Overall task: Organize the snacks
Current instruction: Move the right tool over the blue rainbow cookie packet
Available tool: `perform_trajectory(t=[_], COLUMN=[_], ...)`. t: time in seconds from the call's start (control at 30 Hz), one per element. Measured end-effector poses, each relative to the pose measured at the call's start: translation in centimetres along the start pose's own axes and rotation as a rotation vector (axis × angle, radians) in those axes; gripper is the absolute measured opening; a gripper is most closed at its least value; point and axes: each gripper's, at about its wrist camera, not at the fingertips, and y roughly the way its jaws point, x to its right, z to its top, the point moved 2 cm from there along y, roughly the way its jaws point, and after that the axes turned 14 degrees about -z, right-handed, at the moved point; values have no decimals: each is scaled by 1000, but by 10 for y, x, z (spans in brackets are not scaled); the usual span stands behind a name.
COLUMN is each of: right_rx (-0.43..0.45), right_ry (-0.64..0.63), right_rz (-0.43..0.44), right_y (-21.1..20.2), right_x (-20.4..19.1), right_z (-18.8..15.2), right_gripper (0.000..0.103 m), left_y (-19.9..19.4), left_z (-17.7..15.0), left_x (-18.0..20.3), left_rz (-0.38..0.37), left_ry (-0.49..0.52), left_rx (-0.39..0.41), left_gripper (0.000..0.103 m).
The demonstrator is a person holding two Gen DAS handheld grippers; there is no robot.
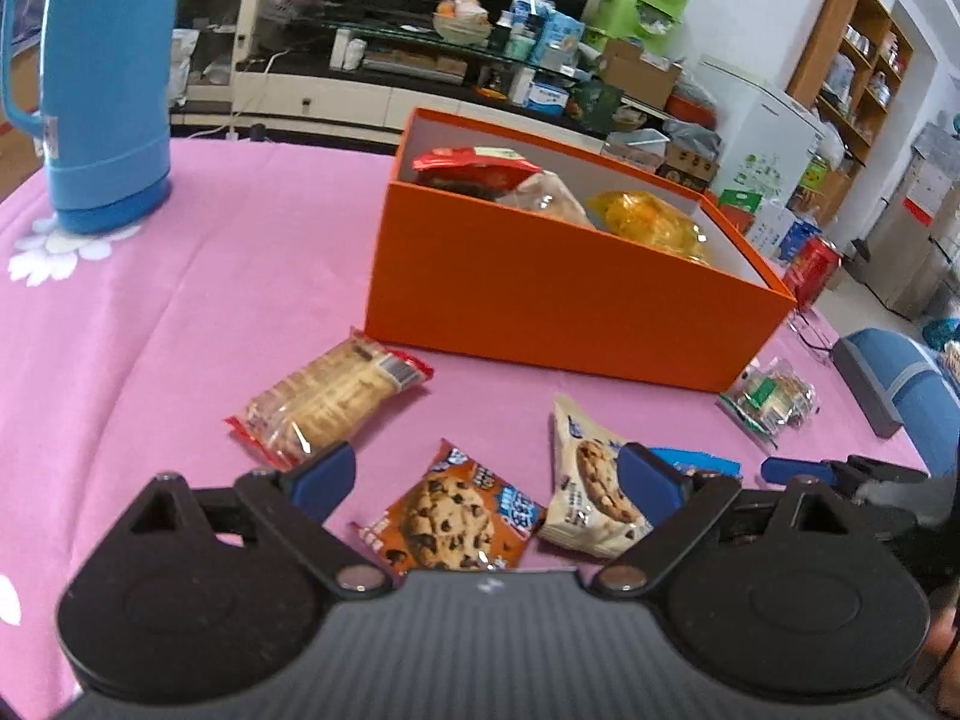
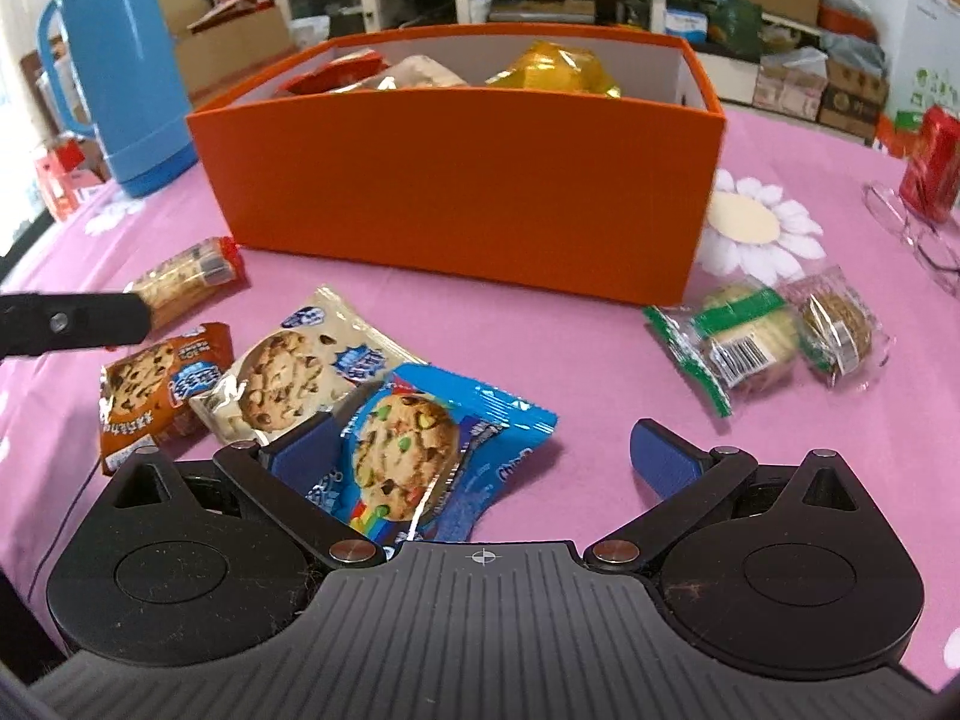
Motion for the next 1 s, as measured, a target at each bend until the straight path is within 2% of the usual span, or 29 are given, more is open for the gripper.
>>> perform_trajectory(t=[0.13,0.33,0.37,0.4,0.53,0.63,0.7,0.77,0.87,1.0], right_rx=[-23,-38,-40,-43,-41,-33,-35,-32,-28,-38], right_ry=[75,158,167,175,171,140,130,119,92,50], right_rz=[-26,-45,-41,-37,-27,-11,-3,3,9,4], right_y=[4,1,1,3,1,-2,-2,-3,-4,0], right_x=[23,54,56,59,58,54,52,49,43,34], right_z=[-3,-11,-12,-12,-12,-12,-12,-12,-13,-14], right_gripper=[93,93,93,93,93,93,93,93,93,93], left_y=[5,15,16,17,17,27,36,41,49,51], left_z=[-6,-14,-14,-13,-9,-7,-6,-8,-11,-14], left_x=[6,1,0,2,4,-5,-8,-10,-11,-5], left_rz=[23,108,104,69,-21,-120,-98,-89,-90,-72], left_ry=[50,105,131,177,331,355,382,400,364,400], left_rx=[-44,-91,-110,-149,-212,-304,-332,-328,-330,-318], left_gripper=[93,93,93,93,93,93,93,93,92,84])
